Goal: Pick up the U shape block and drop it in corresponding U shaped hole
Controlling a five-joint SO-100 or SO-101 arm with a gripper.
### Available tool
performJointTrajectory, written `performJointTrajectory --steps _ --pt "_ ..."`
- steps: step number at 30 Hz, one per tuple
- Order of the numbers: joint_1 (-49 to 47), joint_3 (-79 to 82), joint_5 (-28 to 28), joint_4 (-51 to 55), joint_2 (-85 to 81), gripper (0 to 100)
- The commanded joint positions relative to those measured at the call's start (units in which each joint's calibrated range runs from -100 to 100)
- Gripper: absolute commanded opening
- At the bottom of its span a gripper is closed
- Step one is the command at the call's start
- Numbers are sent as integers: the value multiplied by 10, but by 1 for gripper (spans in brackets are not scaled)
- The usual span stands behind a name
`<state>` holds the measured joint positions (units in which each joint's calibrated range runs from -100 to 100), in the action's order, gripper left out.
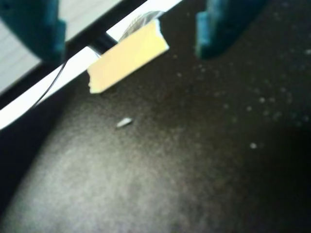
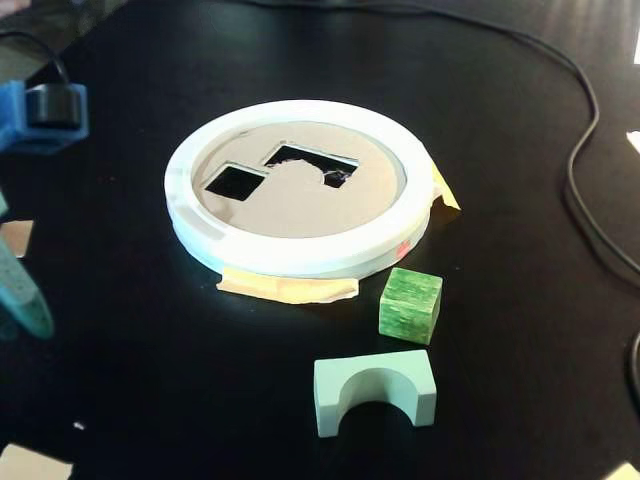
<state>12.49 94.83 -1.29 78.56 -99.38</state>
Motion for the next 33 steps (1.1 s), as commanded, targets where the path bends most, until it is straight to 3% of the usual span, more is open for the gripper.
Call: performJointTrajectory --steps 1,23,28,33 --pt "1 2 -4 0 -6 46" --pt "-44 -164 -6 -186 7 47" --pt "-42 -291 -40 -189 206 47" --pt "-50 -555 -112 -174 509 47"
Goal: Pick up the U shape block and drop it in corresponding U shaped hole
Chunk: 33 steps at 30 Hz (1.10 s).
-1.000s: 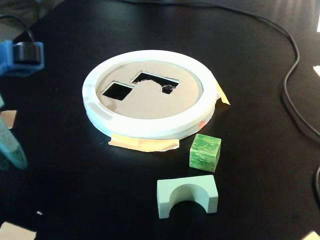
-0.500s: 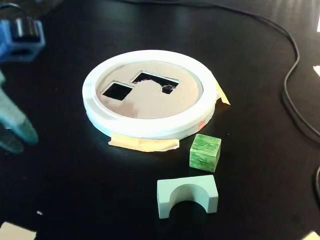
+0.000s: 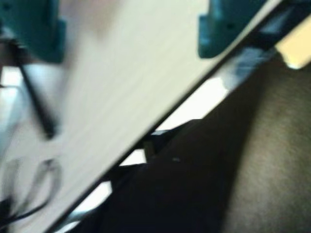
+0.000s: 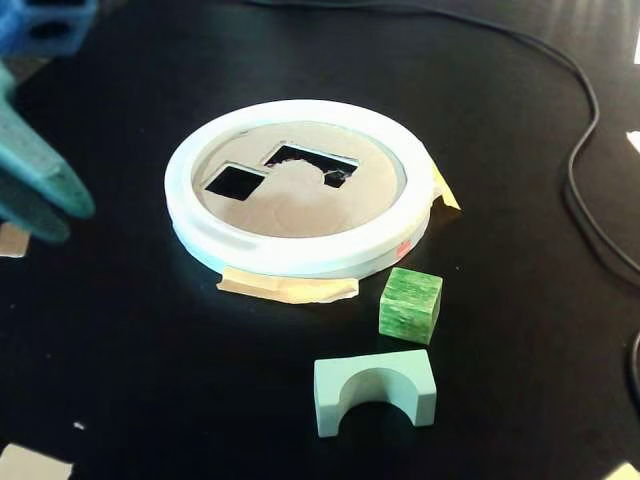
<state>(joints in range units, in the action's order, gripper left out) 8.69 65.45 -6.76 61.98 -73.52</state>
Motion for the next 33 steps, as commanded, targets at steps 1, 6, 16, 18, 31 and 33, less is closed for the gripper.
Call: performJointTrajectory --steps 1,6,16,18,31,33 --pt "-33 -337 -83 -2 348 47" --pt "-81 -566 -165 37 608 47" --pt "-103 -804 -262 81 867 47" --pt "-104 -847 -262 81 920 47" --pt "-103 -1034 -281 82 1154 46" --pt "-104 -1034 -282 81 1158 46"
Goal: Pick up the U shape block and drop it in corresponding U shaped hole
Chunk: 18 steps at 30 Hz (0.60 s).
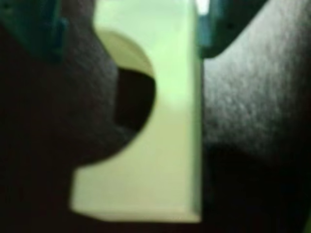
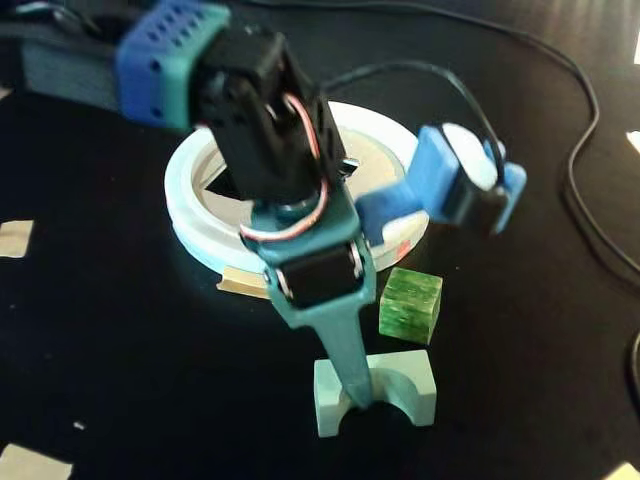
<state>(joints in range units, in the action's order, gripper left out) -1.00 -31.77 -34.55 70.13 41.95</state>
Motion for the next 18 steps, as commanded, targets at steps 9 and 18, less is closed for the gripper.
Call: performJointTrajectory --steps 9,18 --pt "-6 -62 -4 -2 14 45" --pt "-6 -62 -3 -2 14 10"
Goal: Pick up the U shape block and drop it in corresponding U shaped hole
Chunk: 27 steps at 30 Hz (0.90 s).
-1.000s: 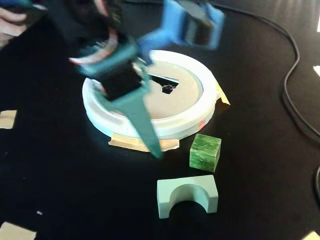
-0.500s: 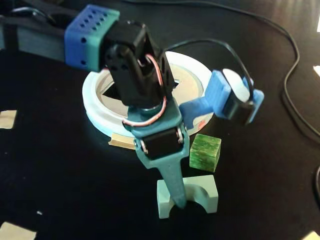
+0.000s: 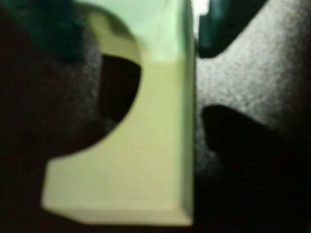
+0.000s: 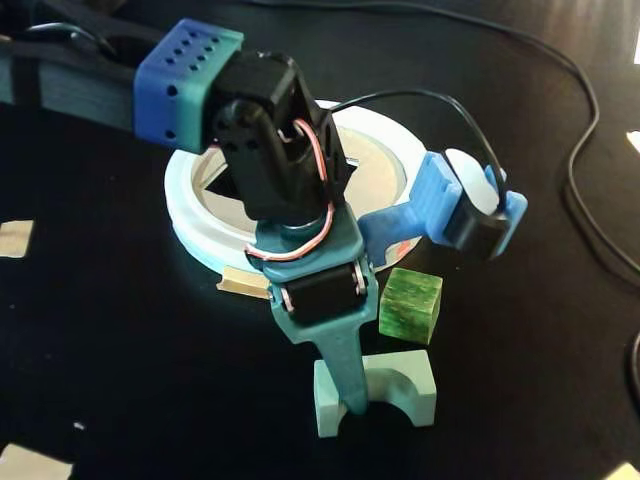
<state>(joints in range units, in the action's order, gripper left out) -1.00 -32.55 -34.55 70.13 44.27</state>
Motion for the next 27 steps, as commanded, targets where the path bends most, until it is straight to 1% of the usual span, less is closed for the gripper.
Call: performJointTrajectory --steps 1,2,3,11,17,19,20,23,24,25,27 --pt "-6 -54 -3 -2 -10 5" --pt "-6 -54 -2 -2 -10 1" --pt "-6 -54 -2 -2 -10 0" --pt "11 -46 -3 -1 -10 1" --pt "-1 -48 -3 19 -28 1" --pt "-5 -45 -3 50 -55 1" --pt "-6 -48 -4 97 -90 1" --pt "-6 -53 -6 174 -157 1" --pt "-6 -53 -12 191 -178 1" --pt "-10 -45 -31 211 -208 1" --pt "-47 -44 -55 243 -240 1"
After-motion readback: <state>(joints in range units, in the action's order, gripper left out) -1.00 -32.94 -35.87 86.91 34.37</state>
